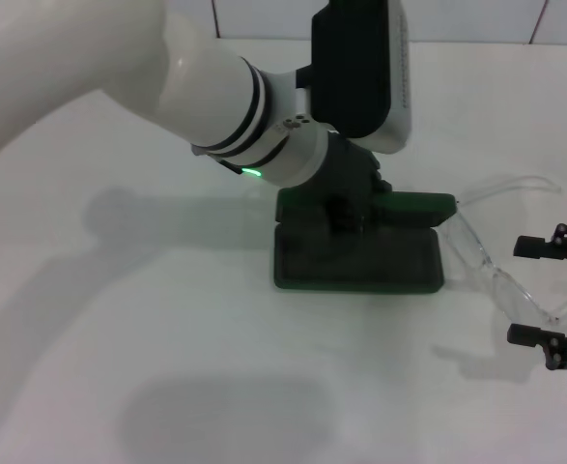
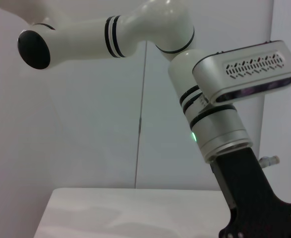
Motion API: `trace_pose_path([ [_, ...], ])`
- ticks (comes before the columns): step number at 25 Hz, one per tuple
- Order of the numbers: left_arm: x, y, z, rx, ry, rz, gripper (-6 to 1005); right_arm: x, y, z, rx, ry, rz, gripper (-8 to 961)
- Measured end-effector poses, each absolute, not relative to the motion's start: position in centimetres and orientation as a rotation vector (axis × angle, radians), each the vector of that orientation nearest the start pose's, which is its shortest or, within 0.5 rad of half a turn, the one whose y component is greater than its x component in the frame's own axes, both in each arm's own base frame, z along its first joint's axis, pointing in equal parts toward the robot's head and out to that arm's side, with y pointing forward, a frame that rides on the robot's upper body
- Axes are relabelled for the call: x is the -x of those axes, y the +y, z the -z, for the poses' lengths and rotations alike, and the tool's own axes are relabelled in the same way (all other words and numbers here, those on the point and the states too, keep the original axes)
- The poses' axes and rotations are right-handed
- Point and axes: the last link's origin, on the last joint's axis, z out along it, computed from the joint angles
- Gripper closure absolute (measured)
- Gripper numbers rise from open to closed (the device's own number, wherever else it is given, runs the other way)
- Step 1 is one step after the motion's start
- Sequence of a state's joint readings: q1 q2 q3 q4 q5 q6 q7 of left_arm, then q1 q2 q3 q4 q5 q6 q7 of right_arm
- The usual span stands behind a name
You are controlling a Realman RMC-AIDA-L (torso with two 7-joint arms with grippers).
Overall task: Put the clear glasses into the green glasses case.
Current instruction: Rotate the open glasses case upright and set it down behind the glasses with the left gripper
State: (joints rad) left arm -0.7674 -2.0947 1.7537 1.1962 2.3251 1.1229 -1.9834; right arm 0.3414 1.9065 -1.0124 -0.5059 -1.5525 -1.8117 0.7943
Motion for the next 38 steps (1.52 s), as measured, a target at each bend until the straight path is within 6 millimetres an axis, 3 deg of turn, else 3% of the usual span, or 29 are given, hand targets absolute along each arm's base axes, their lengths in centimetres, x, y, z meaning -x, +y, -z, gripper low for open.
trace_pose_path([
  [6,7.8,35.9,9.7,2.898,0.321,-0.241,785,-29.2,26.1,-3.8,2.715,-0.055,-0.933,169],
  [38,8.1,35.6,10.4,2.89,0.289,-0.24,785,-29.5,25.6,-4.0,2.718,-0.044,-0.939,174],
])
